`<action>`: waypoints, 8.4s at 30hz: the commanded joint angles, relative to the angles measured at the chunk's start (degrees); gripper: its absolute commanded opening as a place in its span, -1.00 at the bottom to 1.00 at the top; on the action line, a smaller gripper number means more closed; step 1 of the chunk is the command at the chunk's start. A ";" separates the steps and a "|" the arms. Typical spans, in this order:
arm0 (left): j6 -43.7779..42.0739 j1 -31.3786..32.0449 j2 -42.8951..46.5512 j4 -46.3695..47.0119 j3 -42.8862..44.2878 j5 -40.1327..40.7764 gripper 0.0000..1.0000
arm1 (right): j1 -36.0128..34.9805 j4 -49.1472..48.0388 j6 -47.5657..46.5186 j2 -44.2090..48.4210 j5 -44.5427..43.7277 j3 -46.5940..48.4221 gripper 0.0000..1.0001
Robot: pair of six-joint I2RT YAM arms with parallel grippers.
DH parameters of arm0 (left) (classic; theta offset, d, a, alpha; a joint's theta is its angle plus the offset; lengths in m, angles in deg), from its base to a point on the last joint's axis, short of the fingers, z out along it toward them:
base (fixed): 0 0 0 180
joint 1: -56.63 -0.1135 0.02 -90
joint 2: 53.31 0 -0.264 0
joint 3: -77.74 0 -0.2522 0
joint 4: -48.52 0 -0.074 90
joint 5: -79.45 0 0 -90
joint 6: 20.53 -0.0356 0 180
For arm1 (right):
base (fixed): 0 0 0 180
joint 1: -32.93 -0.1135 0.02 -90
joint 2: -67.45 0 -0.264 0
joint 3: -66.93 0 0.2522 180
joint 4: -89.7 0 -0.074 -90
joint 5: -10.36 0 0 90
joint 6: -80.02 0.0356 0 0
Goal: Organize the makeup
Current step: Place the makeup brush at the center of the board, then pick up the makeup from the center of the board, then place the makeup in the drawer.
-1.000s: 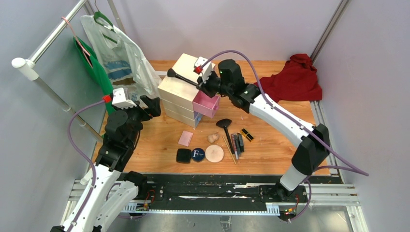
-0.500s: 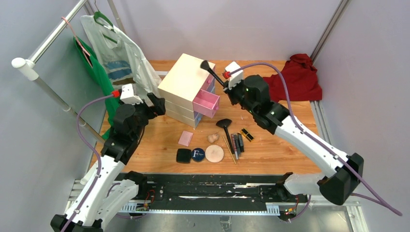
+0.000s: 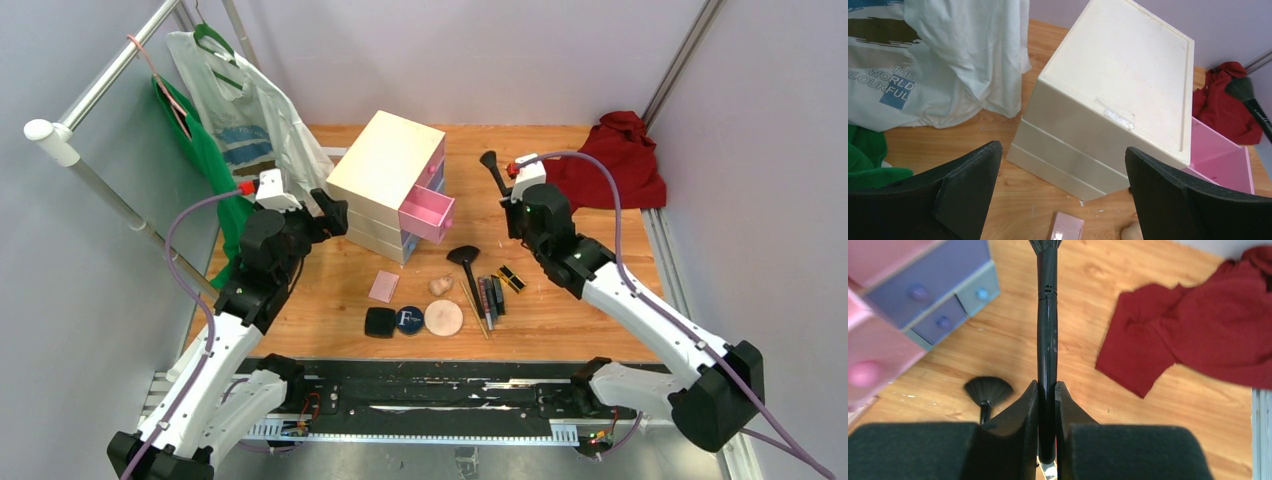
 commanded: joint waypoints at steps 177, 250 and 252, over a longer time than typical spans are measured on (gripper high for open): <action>-2.10 0.07 -3.34 2.66 5.16 -5.88 0.96 | -6.88 15.31 11.99 2.50 -3.51 -9.83 -0.99; -3.01 0.07 -11.29 5.74 4.38 -7.67 0.96 | -6.47 -6.32 -6.61 -24.37 27.12 24.30 -0.99; -2.94 0.01 -11.40 5.85 4.33 -7.61 0.96 | -6.47 -7.03 -6.33 -24.78 27.39 24.25 -0.99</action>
